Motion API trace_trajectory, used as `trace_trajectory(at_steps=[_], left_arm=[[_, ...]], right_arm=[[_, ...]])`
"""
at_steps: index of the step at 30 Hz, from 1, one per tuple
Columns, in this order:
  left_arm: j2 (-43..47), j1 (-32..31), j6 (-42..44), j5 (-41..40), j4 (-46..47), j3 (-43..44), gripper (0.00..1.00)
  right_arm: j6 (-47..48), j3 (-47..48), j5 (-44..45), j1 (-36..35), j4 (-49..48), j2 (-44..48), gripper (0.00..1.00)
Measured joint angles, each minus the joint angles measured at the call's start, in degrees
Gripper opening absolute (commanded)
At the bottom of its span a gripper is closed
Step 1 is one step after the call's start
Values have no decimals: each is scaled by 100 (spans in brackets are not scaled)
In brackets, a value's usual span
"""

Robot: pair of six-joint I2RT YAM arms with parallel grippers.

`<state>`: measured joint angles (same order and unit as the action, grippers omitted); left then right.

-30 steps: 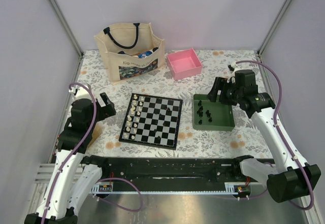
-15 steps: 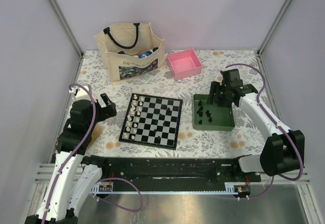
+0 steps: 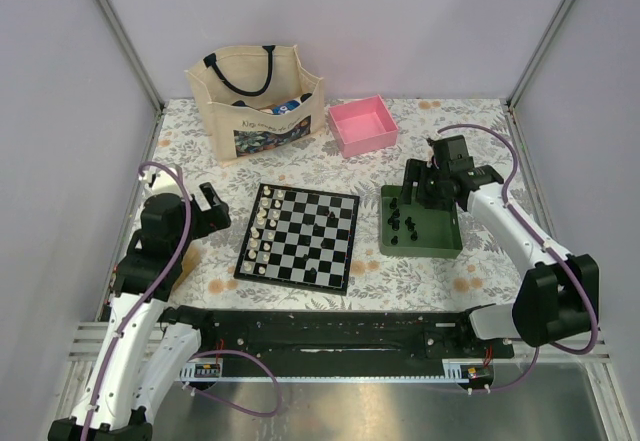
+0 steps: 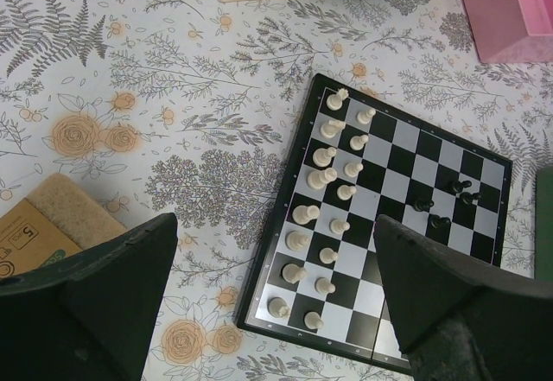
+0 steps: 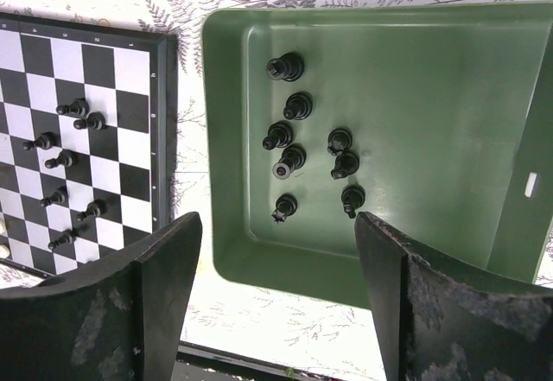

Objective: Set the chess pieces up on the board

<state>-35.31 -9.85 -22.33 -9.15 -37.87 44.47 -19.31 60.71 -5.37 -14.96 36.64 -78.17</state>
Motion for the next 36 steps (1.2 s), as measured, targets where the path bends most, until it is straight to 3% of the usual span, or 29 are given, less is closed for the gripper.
trace_trajectory(at_steps=[5, 15, 20, 27, 36], left_arm=[[-13, 0, -7, 0, -2, 0, 99], [-81, 15, -17, 35, -4, 0, 99], [-81, 22, -17, 39, -4, 0, 99], [-83, 72, -17, 52, -4, 0, 99], [-94, 116, -17, 107, -7, 0, 99]], right_arm=[[4, 173, 33, -295, 68, 22, 77], [-28, 1021, 50, -1862, -2, -319, 70], [-46, 1305, 168, -2367, -37, -964, 60], [48, 2028, 452, -2669, 2, -2203, 59], [197, 2793, 780, -2743, 79, -3018, 54]])
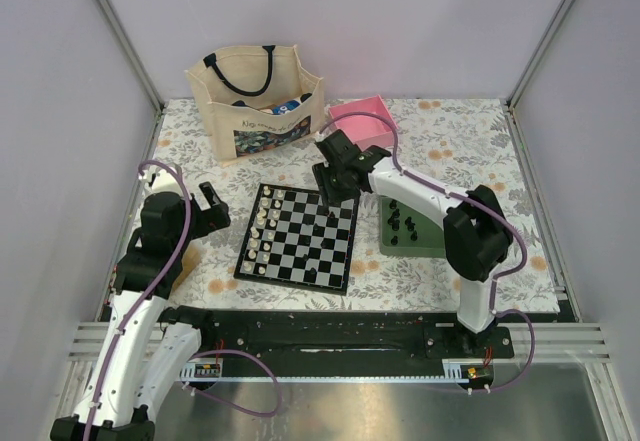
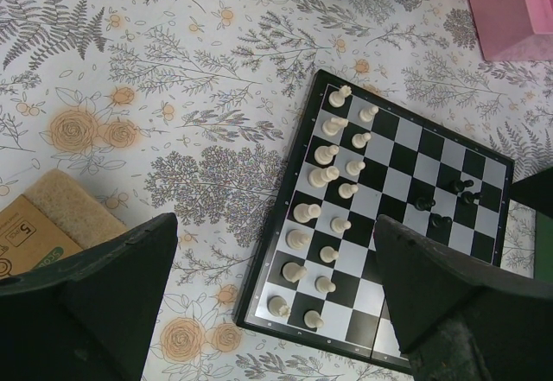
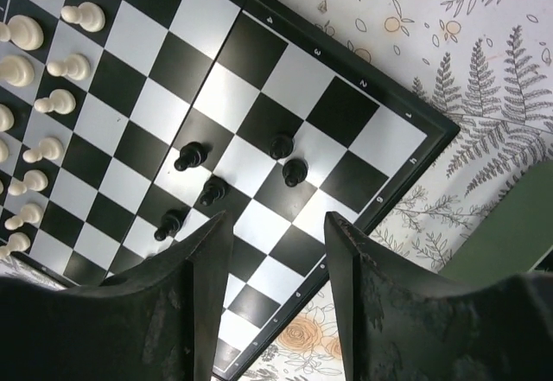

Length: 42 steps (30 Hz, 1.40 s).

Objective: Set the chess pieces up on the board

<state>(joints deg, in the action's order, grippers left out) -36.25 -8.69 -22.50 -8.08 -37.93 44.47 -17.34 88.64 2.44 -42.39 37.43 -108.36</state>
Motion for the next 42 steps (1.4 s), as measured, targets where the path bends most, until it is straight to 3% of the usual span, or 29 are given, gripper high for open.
trace_trajectory(at_steps=[9, 27, 42], left_arm=[[-72, 85, 0, 87, -4, 0, 99], [-98, 210, 0, 212, -2, 0, 99], [-107, 262, 0, 306, -4, 0, 99]], right_arm=[[258, 667, -39, 0, 111, -763, 43], [468, 1202, -57, 0, 313, -1519, 37], [470, 1261, -57, 0, 450, -1558, 34]])
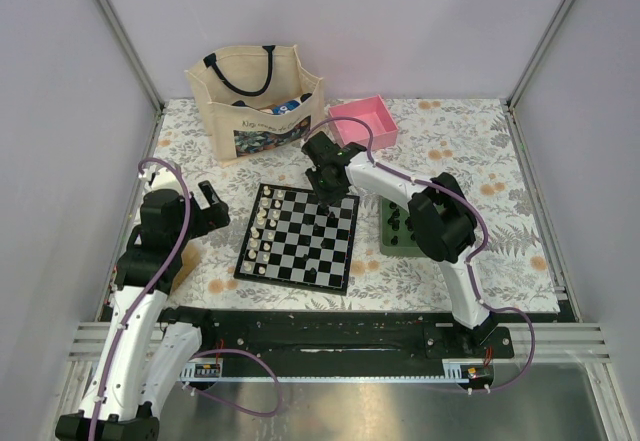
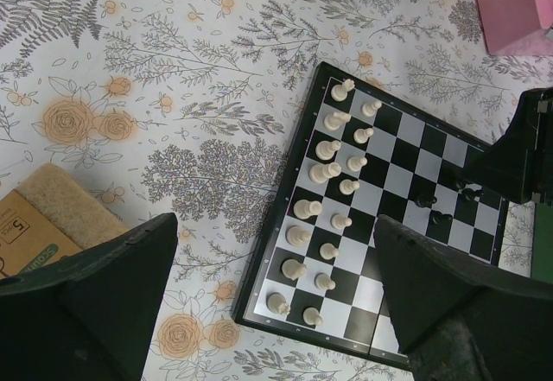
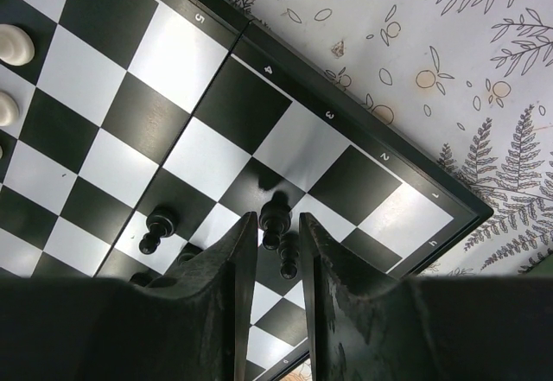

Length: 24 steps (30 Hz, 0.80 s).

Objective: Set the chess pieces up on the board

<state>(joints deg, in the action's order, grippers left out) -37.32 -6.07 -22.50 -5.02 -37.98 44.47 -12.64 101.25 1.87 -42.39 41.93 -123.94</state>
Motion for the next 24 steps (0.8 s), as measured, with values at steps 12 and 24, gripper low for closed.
trace_trajectory(at_steps=[12, 24], left_arm=[[-74, 44, 0, 37, 0, 0, 99], [-76, 57, 0, 57, 0, 0, 99]], right_arm=[[0, 0, -105, -2, 2, 0, 33], [-2, -72, -105, -2, 15, -2, 29]])
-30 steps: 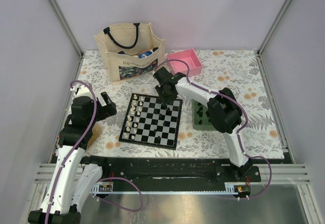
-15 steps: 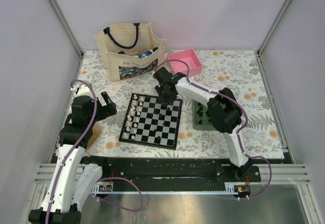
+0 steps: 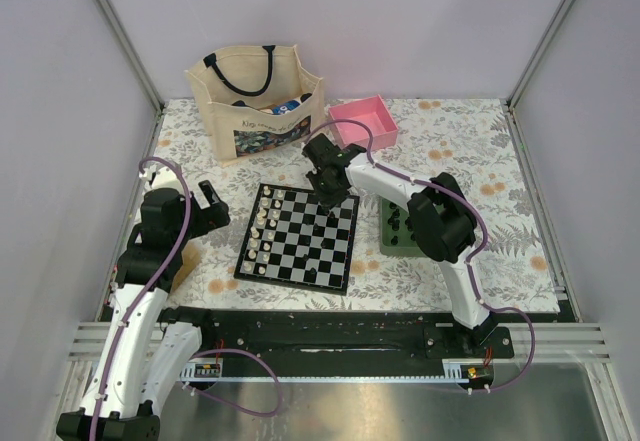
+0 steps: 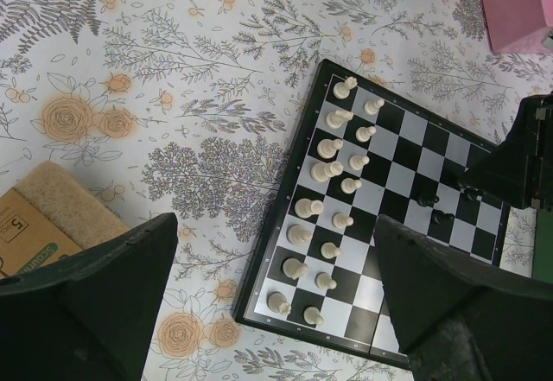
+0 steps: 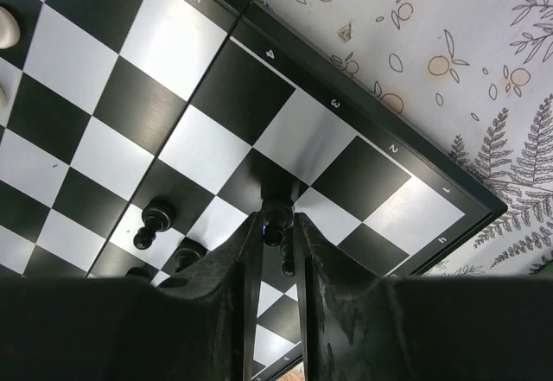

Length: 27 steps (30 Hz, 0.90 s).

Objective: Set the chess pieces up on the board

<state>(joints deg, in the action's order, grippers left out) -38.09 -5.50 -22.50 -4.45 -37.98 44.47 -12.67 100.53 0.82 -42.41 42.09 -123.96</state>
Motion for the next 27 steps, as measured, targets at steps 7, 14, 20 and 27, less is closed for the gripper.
trace_trajectory(at_steps=[7, 14, 20, 27], left_arm=[[0, 24, 0, 22, 0, 0, 99], [0, 28, 0, 24, 0, 0, 99], [0, 28, 0, 26, 0, 0, 99], [0, 37, 0, 61, 0, 0, 99]], right_arm=[[-2, -94, 2, 0, 22, -4, 23], [-2, -98, 59, 0, -11, -4, 17], [-4, -98, 343, -2, -50, -4, 15], [-52, -98, 636, 0, -190, -4, 16]])
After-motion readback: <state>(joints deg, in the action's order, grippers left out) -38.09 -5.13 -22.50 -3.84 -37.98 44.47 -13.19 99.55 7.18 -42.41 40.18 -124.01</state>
